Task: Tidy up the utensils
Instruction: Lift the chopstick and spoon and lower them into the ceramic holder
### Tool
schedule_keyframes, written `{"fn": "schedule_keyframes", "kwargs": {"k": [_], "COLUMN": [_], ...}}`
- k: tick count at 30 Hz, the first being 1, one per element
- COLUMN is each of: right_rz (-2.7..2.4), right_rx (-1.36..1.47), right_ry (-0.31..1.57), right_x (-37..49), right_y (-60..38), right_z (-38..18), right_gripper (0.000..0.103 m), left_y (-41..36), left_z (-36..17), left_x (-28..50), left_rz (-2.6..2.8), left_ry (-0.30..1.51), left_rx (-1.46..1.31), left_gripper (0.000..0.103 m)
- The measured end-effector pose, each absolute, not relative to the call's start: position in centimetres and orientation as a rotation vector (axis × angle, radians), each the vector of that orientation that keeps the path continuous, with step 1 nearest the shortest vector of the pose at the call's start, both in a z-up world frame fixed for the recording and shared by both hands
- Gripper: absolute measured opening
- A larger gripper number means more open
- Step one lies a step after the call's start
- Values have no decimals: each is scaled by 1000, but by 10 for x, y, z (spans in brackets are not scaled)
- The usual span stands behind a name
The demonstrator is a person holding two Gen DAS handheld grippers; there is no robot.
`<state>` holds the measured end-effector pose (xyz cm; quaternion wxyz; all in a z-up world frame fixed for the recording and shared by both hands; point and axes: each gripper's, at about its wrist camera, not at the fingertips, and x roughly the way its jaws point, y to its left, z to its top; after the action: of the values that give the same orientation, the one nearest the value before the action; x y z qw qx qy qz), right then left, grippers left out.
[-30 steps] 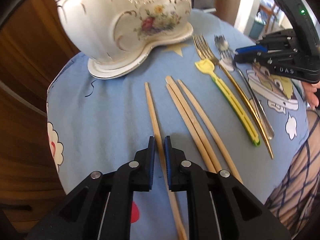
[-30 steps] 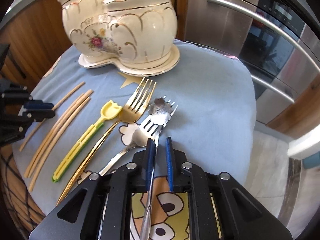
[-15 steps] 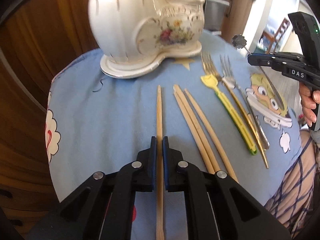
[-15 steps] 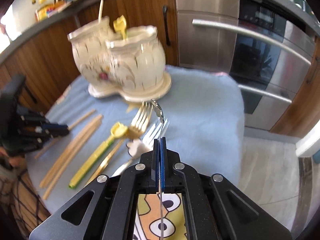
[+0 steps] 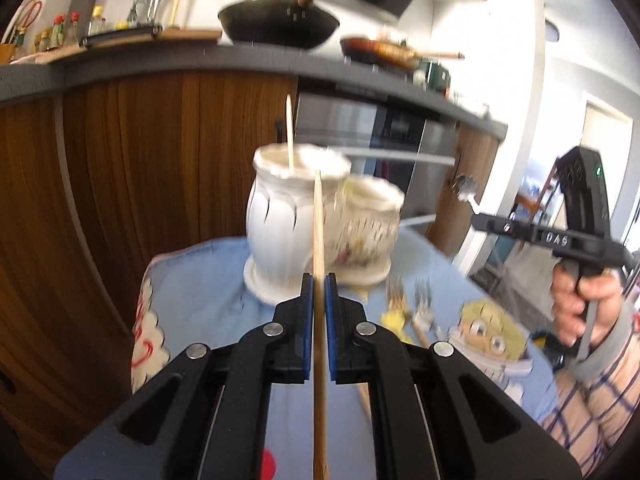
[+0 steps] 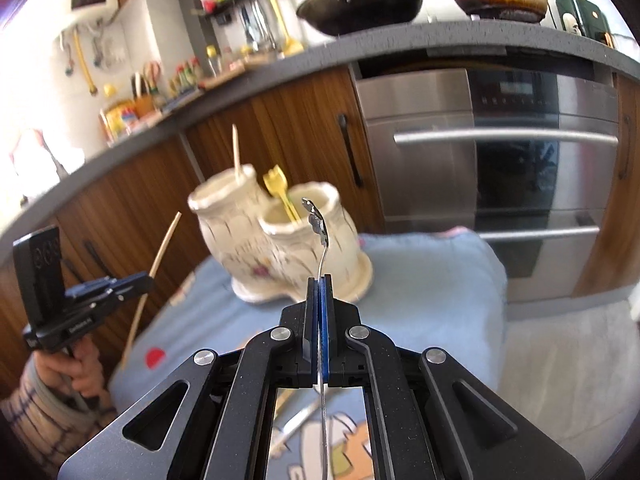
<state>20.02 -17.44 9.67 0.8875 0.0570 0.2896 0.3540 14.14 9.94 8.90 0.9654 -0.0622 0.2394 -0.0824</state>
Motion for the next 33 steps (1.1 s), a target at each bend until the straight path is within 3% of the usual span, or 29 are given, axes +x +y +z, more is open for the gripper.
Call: {"fn": "schedule_keyframes", "kwargs": {"k": [18,33], "right_rz": [801,846], "right_rx": [148,213], "right_ry": [386,294], "right_x": [242,273], "right_y": [-135,-109], "right_z": [142,151], "right_gripper": [2,2], "left_y": [103,122], "left_z": [162,176], "left_x": [192,239], "left_rz": [-161,-128], "left_ry": [199,37], "left_rx": [-214,-276], "left_gripper": [6,6]}}
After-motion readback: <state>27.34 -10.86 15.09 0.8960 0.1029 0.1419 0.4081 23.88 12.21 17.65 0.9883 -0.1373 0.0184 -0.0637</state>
